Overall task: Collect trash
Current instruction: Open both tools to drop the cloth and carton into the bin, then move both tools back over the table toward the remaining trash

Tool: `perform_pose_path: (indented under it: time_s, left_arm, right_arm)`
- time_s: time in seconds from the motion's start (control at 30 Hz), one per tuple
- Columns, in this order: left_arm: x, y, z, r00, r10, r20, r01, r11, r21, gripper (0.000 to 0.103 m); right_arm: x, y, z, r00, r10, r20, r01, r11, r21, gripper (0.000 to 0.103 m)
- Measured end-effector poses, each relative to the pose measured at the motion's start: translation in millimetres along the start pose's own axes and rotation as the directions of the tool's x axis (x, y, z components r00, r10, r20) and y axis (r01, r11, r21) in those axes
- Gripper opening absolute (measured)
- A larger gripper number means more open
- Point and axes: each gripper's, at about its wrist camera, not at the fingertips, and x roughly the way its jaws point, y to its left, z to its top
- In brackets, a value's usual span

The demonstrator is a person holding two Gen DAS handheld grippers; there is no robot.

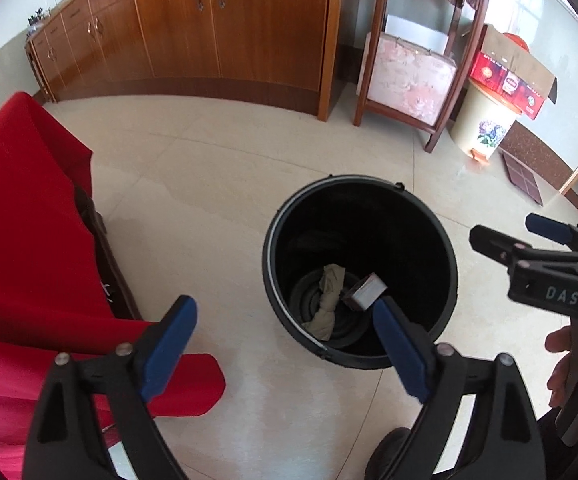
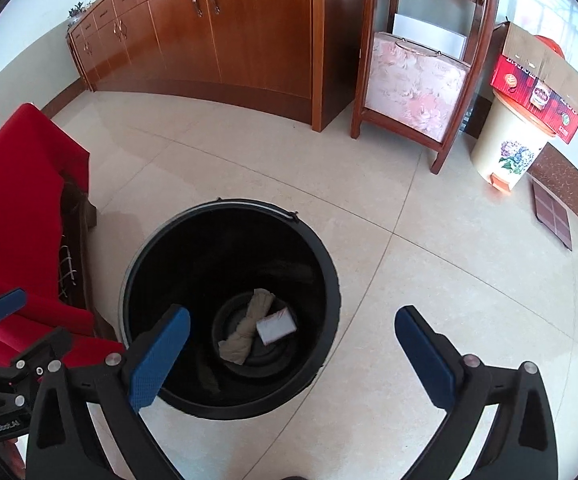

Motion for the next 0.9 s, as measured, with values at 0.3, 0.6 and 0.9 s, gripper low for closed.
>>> perform_pose_path:
  time_s: [0.3, 0.6, 0.9]
  left_arm:
    - [-52, 17, -1, 0.995, 0.024, 0.093, -0.022, 1.0, -0.022, 0.093]
    - [-96, 45, -10, 0.982, 0.081, 0.168, -0.067, 0.994, -0.088, 0.096]
    - [-137, 76, -23, 0.96, 0.151, 0.234, -0.116, 0.981, -0.155, 0.096]
  right_arm:
    - [-49, 17, -1, 0.997, -0.003, 0.072, 0.004, 1.0, -0.022, 0.103]
    - [-107, 61, 3, 0.988, 0.049, 0.149, -0.038, 0.997, -0.073, 0.103]
    - [-148, 113, 10, 0.969, 0.131, 0.208, -0.098, 0.982, -0.161, 0.103]
